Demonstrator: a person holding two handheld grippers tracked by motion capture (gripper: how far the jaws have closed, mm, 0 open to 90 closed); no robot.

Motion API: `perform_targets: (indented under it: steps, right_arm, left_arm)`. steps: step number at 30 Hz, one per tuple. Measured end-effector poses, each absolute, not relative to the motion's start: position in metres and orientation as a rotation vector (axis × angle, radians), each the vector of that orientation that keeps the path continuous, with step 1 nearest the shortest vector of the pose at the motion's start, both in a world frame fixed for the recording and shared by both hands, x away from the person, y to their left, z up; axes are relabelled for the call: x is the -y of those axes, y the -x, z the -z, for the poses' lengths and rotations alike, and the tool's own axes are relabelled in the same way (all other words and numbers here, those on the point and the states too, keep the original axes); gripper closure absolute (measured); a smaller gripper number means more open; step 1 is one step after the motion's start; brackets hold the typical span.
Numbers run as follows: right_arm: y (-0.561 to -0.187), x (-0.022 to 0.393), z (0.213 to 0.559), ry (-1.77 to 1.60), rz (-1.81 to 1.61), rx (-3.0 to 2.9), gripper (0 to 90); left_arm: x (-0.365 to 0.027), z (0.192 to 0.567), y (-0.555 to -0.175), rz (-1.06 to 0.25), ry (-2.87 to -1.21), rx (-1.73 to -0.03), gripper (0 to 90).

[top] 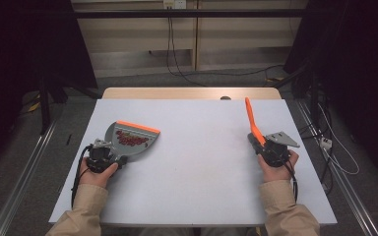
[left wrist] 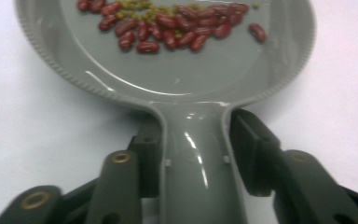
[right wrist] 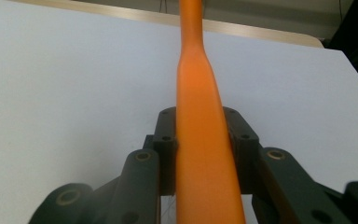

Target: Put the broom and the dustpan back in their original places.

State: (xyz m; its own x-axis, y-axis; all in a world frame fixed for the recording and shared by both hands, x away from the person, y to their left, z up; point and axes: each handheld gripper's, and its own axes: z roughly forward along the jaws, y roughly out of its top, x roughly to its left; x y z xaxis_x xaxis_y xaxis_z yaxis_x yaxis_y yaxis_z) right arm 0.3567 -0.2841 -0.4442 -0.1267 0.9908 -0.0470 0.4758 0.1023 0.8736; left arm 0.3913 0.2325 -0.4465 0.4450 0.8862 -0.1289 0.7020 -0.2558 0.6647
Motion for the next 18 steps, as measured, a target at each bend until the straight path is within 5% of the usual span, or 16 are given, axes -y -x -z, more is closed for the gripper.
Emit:
perform_targets:
  steps: [14,18]
  right_arm:
    - [-0.353,0.261,0.445,-1.453,-1.155,-1.704,61.8]
    - [-0.347,0.258,0.442,-1.434,-1.229,-1.714,46.7]
  left_arm:
    - [-0.228,0.443,-0.375,-0.283,-2.0,-1.261,32.8]
    - [-0.229,0.442,-0.368,-0.269,-1.982,-1.248,24.9]
